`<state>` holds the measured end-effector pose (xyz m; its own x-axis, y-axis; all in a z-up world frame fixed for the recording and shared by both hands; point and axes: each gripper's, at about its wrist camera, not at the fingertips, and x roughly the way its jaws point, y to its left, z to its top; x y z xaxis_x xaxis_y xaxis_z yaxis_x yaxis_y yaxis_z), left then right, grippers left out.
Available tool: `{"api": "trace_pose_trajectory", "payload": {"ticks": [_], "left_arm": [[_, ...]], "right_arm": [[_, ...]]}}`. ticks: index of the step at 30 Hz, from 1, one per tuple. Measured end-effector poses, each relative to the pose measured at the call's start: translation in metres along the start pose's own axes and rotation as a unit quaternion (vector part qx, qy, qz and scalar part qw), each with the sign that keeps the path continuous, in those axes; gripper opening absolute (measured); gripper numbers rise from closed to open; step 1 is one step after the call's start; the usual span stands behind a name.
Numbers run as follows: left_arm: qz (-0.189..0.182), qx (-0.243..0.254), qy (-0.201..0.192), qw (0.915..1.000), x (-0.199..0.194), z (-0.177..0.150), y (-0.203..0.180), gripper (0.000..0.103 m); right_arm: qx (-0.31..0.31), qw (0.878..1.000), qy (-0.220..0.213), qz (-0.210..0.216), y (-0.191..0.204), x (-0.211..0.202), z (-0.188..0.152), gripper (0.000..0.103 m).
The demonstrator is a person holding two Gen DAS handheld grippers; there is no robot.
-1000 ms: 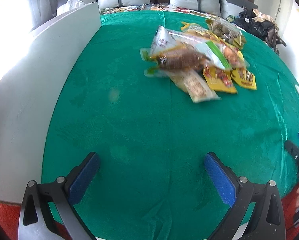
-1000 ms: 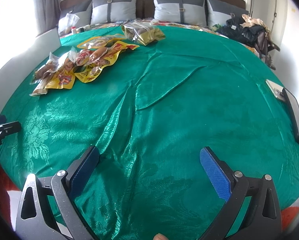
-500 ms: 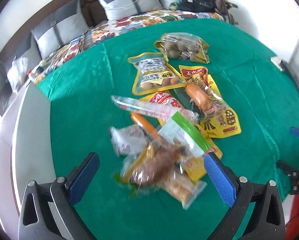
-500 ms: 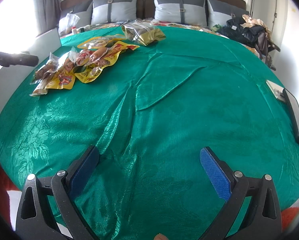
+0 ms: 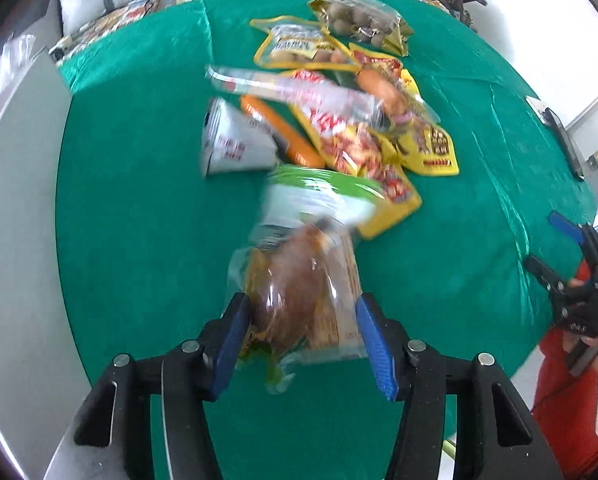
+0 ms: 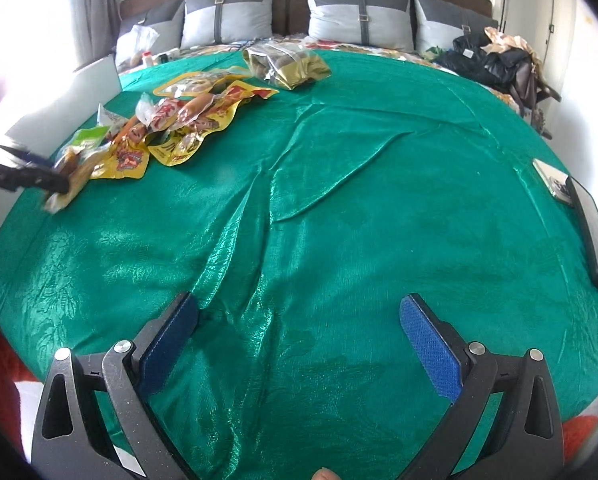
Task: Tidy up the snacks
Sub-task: 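Lift the brown-meat pack out of the pile with the left tool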
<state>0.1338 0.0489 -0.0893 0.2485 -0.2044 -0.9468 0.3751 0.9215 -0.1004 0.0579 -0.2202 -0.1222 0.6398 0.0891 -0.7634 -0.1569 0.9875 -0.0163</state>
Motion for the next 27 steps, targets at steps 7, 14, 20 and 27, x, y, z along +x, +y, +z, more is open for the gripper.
{"api": "trace_pose_trajectory", "payload": {"ticks": [7, 14, 20, 27], "left_arm": [[0.061, 0.019, -0.031, 0.9975, 0.000, -0.002, 0.001, 0.080], [0.048, -0.087, -0.061, 0.9932, 0.007, -0.004, 0.035, 0.081], [0.106, -0.113, -0.068, 0.9856, 0.017, -0.007, 0.043, 0.084], [0.109, -0.131, -0.057, 0.9838, 0.019, -0.007, 0.051, 0.097]], "right_arm": [[0.000, 1.000, -0.001, -0.001, 0.000, 0.000, 0.000, 0.102], [0.001, 1.000, -0.002, -0.001, 0.000, 0.000, -0.001, 0.102], [0.000, 1.000, -0.003, 0.000, -0.001, -0.002, -0.002, 0.102], [0.000, 1.000, -0.004, -0.001, -0.001, -0.002, -0.002, 0.102]]}}
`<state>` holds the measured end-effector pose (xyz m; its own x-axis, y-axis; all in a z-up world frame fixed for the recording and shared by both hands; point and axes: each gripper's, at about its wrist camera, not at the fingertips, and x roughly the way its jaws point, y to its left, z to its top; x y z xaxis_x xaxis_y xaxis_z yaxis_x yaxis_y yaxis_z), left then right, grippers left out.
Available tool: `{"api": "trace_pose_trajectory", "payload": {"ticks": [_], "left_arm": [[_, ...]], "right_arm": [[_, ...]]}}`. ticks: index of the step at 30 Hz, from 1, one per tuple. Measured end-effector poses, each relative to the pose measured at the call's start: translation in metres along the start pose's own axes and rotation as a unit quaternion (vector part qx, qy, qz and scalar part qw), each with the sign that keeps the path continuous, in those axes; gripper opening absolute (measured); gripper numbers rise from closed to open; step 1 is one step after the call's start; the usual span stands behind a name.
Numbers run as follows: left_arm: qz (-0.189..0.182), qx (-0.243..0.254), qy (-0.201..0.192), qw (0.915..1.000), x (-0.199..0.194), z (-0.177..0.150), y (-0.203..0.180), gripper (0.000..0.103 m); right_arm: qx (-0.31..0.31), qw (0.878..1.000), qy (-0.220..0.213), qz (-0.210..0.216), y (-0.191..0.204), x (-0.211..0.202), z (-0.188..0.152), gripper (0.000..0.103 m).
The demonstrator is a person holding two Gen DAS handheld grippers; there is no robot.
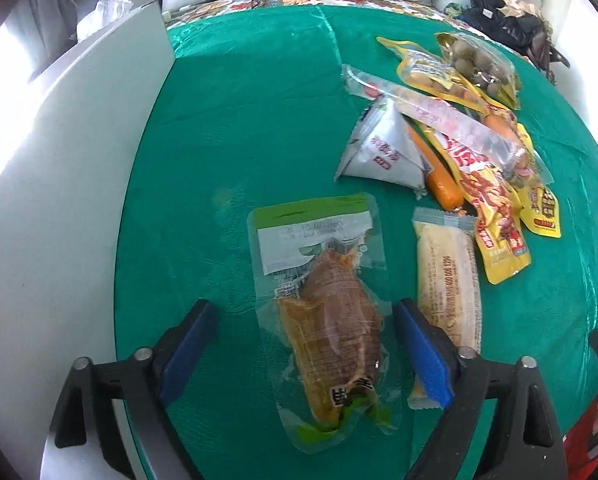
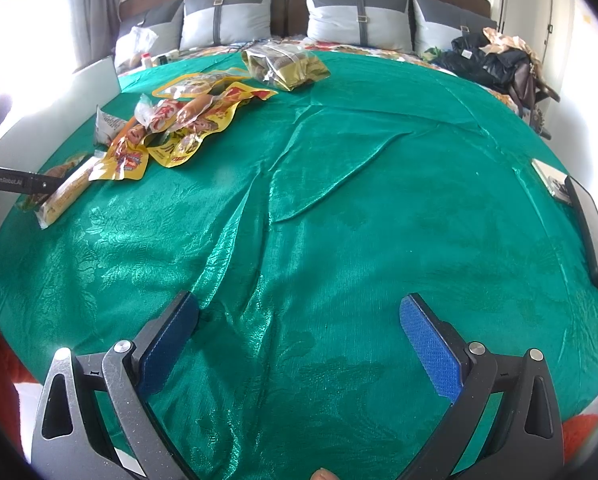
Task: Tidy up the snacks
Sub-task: 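Lift the brown-meat pack out of the pile with the left tool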
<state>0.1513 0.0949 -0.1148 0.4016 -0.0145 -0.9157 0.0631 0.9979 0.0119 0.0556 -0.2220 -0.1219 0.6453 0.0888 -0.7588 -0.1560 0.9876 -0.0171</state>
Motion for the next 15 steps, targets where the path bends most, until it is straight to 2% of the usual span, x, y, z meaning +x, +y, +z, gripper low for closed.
{"api": "trace_pose_trajectory", "payload": {"ticks": [1, 7, 10, 12, 14, 15], "left_arm": [[0.003, -0.009, 0.008, 0.9999, 0.004, 0.002, 0.003, 0.103], [0.003, -0.011, 0.009, 0.9999, 0.009, 0.003, 0.006, 0.103], [0.000, -0.002, 0.024, 0.9997, 0.009, 0.007, 0.004, 0.102], [-0.006, 0.009, 0.011, 0.9999, 0.005, 0.007, -0.002, 0.090], [-0.015, 0.030, -0.005, 0.9994, -0.001, 0.004, -0.012, 0.063], [-0.015, 0.039, -0.007, 0.9991, -0.003, 0.003, -0.017, 0.063]], "right_arm": [[0.000, 1.000, 0.000, 0.000, 0.000, 0.000, 0.000, 0.102], [0.000, 1.000, -0.001, 0.000, 0.000, 0.000, 0.000, 0.102], [0.001, 1.000, -0.003, -0.001, 0.000, -0.001, -0.001, 0.102], [0.003, 1.000, -0.005, -0.004, 0.001, -0.002, -0.001, 0.102], [0.004, 1.000, -0.005, -0.005, 0.001, -0.002, -0.001, 0.102], [0.004, 1.000, -0.005, -0.005, 0.001, -0.002, -0.001, 0.102]]}}
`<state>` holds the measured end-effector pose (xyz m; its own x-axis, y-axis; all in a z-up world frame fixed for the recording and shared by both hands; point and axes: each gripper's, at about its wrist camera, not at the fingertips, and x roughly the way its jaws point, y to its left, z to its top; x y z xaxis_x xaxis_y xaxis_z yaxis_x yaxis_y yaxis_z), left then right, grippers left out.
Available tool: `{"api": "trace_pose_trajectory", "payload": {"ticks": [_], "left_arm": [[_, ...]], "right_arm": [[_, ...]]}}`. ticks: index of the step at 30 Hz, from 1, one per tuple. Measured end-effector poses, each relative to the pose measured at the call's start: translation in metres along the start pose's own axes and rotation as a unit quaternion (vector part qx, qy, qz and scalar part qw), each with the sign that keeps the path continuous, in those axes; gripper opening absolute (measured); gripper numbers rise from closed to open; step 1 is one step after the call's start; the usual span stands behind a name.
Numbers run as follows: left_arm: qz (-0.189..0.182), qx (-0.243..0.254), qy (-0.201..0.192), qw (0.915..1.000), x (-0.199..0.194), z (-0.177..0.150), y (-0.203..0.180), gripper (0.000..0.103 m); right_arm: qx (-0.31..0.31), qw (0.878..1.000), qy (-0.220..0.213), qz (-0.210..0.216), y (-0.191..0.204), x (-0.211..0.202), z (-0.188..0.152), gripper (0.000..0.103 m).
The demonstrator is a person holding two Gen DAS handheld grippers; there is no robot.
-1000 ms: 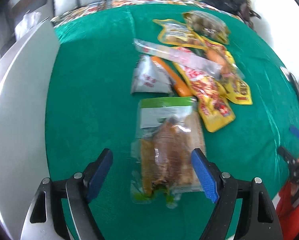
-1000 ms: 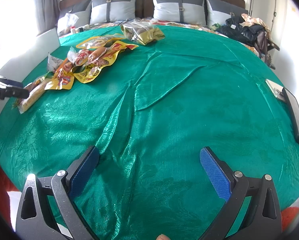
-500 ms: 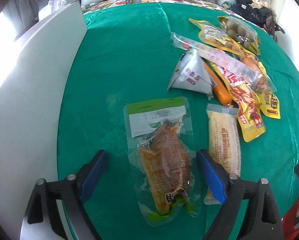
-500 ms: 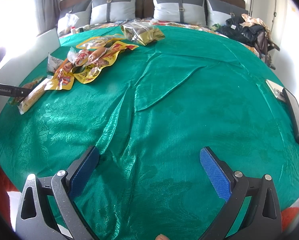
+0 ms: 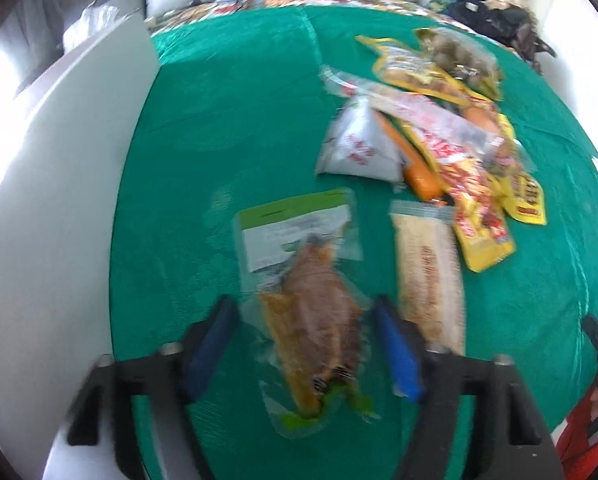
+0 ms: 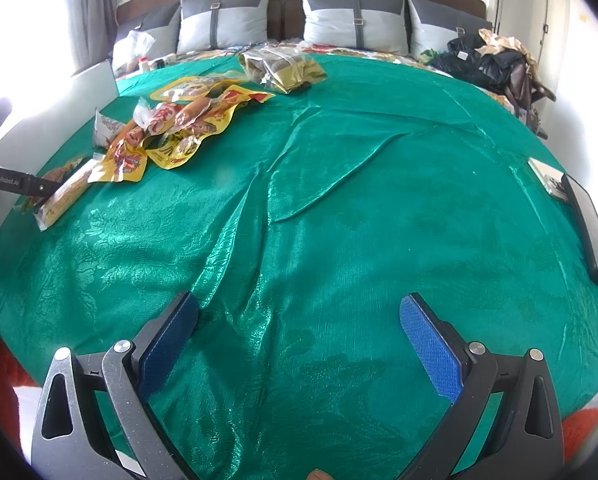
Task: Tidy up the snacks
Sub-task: 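Lift the brown-meat pack out of the pile with the left tool, then grasp the cream-coloured bar with the right tool while the left tool holds the meat pack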
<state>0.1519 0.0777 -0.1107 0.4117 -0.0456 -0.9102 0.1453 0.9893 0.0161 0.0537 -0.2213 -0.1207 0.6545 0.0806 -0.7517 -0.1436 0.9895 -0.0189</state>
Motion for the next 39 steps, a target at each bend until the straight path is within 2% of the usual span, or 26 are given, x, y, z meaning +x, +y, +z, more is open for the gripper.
{"api": "trace_pose_trajectory", "payload": {"ticks": [4, 11, 18, 20, 23, 26, 28, 30, 34, 35, 36, 37, 38, 39], "left_arm": [[0.001, -0.001, -0.012, 0.9999, -0.003, -0.009, -0.008, 0.061], [-0.022, -0.063, -0.031, 0.9973, -0.020, -0.043, 0.003, 0.060], [-0.046, -0.092, -0.055, 0.9932, -0.038, -0.070, 0.013, 0.060], [-0.056, -0.103, -0.066, 0.9909, -0.046, -0.074, 0.020, 0.060], [-0.071, -0.125, -0.082, 0.9863, -0.055, -0.079, 0.030, 0.060], [-0.082, -0.137, -0.092, 0.9829, -0.062, -0.082, 0.038, 0.060], [-0.081, -0.136, -0.099, 0.9825, -0.066, -0.083, 0.039, 0.060], [-0.075, -0.129, -0.104, 0.9833, -0.069, -0.086, 0.039, 0.060], [-0.076, -0.133, -0.106, 0.9824, -0.071, -0.092, 0.043, 0.060], [-0.078, -0.136, -0.106, 0.9820, -0.071, -0.094, 0.044, 0.060], [-0.079, -0.137, -0.105, 0.9818, -0.071, -0.095, 0.046, 0.060], [-0.080, -0.136, -0.106, 0.9819, -0.071, -0.095, 0.045, 0.060], [-0.081, -0.134, -0.107, 0.9819, -0.072, -0.095, 0.046, 0.060], [-0.082, -0.133, -0.108, 0.9818, -0.073, -0.095, 0.046, 0.060]], "right_arm": [[0.000, 1.000, -0.001, 0.000, 0.000, 0.000, 0.000, 0.102], [0.001, 1.000, -0.002, -0.001, 0.000, 0.000, -0.001, 0.102], [0.005, 1.000, 0.014, 0.003, -0.001, 0.000, 0.005, 0.101], [0.031, 0.999, 0.022, 0.018, -0.005, -0.003, 0.007, 0.100], [0.101, 0.991, 0.048, 0.070, -0.007, -0.006, 0.021, 0.100], [0.101, 0.980, 0.100, 0.140, 0.028, 0.004, 0.042, 0.100], [0.082, 0.970, 0.132, 0.187, 0.067, 0.015, 0.061, 0.099], [0.069, 0.964, 0.161, 0.199, 0.103, 0.032, 0.078, 0.098], [0.058, 0.963, 0.191, 0.182, 0.164, 0.071, 0.112, 0.095], [0.055, 0.963, 0.197, 0.174, 0.177, 0.079, 0.118, 0.091], [0.049, 0.968, 0.196, 0.149, 0.187, 0.083, 0.124, 0.085], [0.042, 0.969, 0.197, 0.143, 0.196, 0.086, 0.129, 0.074], [0.028, 0.971, 0.198, 0.132, 0.203, 0.087, 0.131, 0.073], [0.011, 0.972, 0.202, 0.119, 0.209, 0.088, 0.133, 0.066]]}}
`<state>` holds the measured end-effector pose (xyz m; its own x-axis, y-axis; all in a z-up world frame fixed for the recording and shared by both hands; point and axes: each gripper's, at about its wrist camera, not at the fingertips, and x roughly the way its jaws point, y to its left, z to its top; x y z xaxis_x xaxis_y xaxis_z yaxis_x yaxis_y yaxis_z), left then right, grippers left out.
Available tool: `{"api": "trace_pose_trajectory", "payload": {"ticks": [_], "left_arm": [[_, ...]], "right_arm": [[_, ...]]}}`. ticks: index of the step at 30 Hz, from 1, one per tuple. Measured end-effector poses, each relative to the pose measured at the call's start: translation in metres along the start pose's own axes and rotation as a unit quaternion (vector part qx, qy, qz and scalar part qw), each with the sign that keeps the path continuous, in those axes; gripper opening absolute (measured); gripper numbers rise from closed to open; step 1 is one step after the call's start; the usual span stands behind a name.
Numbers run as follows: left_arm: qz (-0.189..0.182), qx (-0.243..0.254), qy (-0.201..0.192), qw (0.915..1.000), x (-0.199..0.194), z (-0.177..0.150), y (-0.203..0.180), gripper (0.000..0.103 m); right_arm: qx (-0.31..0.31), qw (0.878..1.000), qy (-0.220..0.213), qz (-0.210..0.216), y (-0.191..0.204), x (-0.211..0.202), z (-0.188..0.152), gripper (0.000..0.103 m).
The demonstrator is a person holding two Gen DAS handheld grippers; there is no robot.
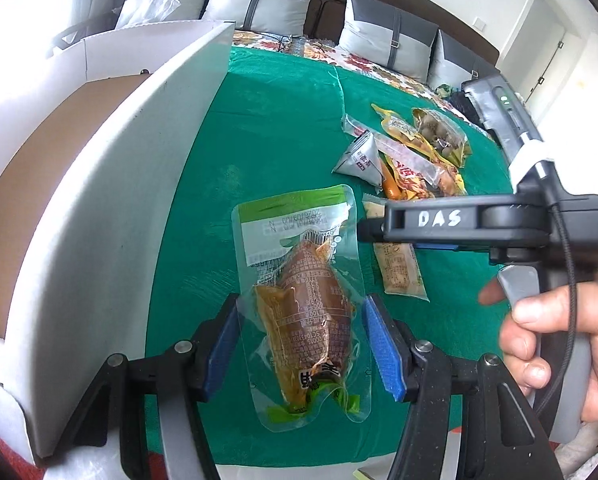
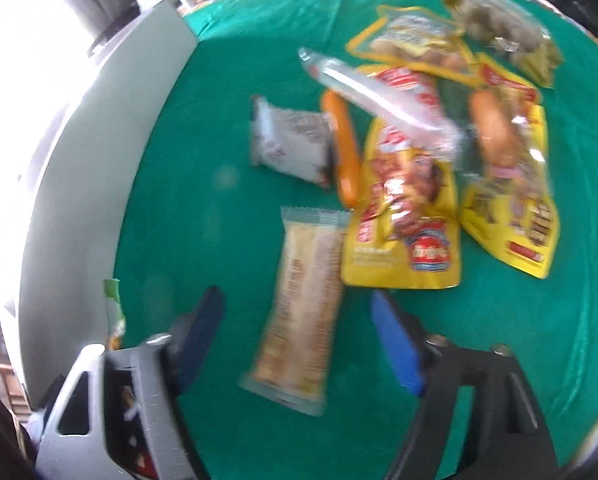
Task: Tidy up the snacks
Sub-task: 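Grasp the cream-coloured bar with the right tool while the left tool holds the meat pack, then carry both packs over the white box and open both tools to drop them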
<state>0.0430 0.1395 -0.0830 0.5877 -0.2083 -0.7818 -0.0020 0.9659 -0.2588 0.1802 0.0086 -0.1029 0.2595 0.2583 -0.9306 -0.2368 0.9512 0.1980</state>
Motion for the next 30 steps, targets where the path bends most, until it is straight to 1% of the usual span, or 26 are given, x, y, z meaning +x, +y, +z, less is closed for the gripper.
{"api": "trace_pose_trajectory", "payload": {"ticks": [1, 2, 4, 7, 9, 11, 13, 15, 17, 18, 20, 21, 22, 23, 24, 25, 26, 27, 28, 29, 30], "left_arm": [[-0.003, 0.002, -0.002, 1.0000, -0.001, 0.000, -0.001, 0.060], [-0.005, 0.003, -0.003, 1.0000, -0.002, 0.001, -0.001, 0.060], [-0.011, 0.004, -0.005, 0.9999, -0.005, 0.001, -0.002, 0.060], [-0.031, 0.002, -0.004, 0.9995, -0.012, 0.002, -0.004, 0.060], [-0.056, -0.005, -0.008, 0.9984, -0.022, 0.005, -0.007, 0.060], [-0.068, -0.010, -0.020, 0.9975, -0.035, 0.011, -0.007, 0.060], [-0.070, -0.019, -0.032, 0.9969, -0.048, 0.018, -0.003, 0.060], [-0.061, -0.026, -0.042, 0.9969, -0.059, 0.024, 0.005, 0.060], [-0.045, -0.028, -0.050, 0.9973, -0.068, 0.023, 0.011, 0.060], [-0.042, -0.030, -0.051, 0.9974, -0.071, 0.021, 0.014, 0.060], [-0.041, -0.035, -0.048, 0.9974, -0.073, 0.017, 0.018, 0.060], [-0.040, -0.034, -0.046, 0.9976, -0.073, 0.014, 0.017, 0.060], [-0.038, -0.032, -0.045, 0.9978, -0.074, 0.012, 0.016, 0.060], [-0.036, -0.029, -0.044, 0.9979, -0.074, 0.011, 0.015, 0.060], [-0.035, -0.027, -0.044, 0.9981, -0.074, 0.011, 0.014, 0.060], [-0.034, -0.025, -0.045, 0.9981, -0.074, 0.011, 0.014, 0.060], [-0.034, -0.024, -0.045, 0.9981, -0.075, 0.012, 0.014, 0.060], [-0.035, -0.024, -0.045, 0.9981, -0.074, 0.012, 0.013, 0.060], [-0.036, -0.024, -0.044, 0.9981, -0.073, 0.012, 0.012, 0.060], [-0.038, -0.024, -0.043, 0.9980, -0.073, 0.013, 0.011, 0.060], [-0.040, -0.024, -0.043, 0.9980, -0.074, 0.013, 0.012, 0.060]], "right_arm": [[-0.013, 1.000, 0.000, -0.013, 0.002, -0.001, 0.000, 0.041], [-0.023, 0.999, 0.004, -0.022, 0.003, -0.001, 0.000, 0.022], [-0.016, 1.000, 0.009, -0.015, -0.008, -0.007, -0.003, 0.018], [0.002, 1.000, 0.002, 0.019, -0.027, -0.030, -0.010, 0.016], [0.005, 1.000, -0.001, 0.028, -0.037, -0.045, -0.011, 0.016], [-0.001, 0.999, -0.011, 0.038, -0.037, -0.058, -0.012, 0.014], [-0.007, 0.998, -0.021, 0.050, -0.031, -0.071, -0.007, 0.014], [-0.017, 0.998, -0.029, 0.059, -0.028, -0.080, -0.001, 0.014], [-0.033, 0.998, -0.029, 0.047, -0.027, -0.075, -0.002, 0.014], [-0.039, 0.998, -0.019, 0.035, -0.027, -0.066, 0.000, 0.014], [-0.047, 0.999, 0.013, 0.010, -0.030, -0.041, -0.001, 0.014], [-0.054, 0.998, 0.024, -0.005, -0.032, -0.032, -0.018, 0.014], [-0.061, 0.997, 0.035, -0.013, -0.033, -0.021, -0.021, 0.014], [-0.064, 0.997, 0.043, -0.010, -0.033, -0.016, -0.024, 0.018], [-0.064, 0.997, 0.046, -0.008, -0.033, -0.013, -0.026, 0.026], [-0.065, 0.997, 0.047, -0.007, -0.032, -0.012, -0.026, 0.038], [-0.067, 0.997, 0.045, -0.002, -0.030, -0.011, -0.026, 0.047], [-0.074, 0.997, 0.040, -0.001, -0.027, -0.012, -0.025, 0.059], [-0.088, 0.995, 0.038, -0.014, -0.022, -0.010, -0.024, 0.057], [-0.105, 0.993, 0.046, -0.028, -0.017, -0.005, -0.023, 0.055], [-0.130, 0.988, 0.055, -0.055, -0.010, 0.004, -0.023, 0.037]]}}
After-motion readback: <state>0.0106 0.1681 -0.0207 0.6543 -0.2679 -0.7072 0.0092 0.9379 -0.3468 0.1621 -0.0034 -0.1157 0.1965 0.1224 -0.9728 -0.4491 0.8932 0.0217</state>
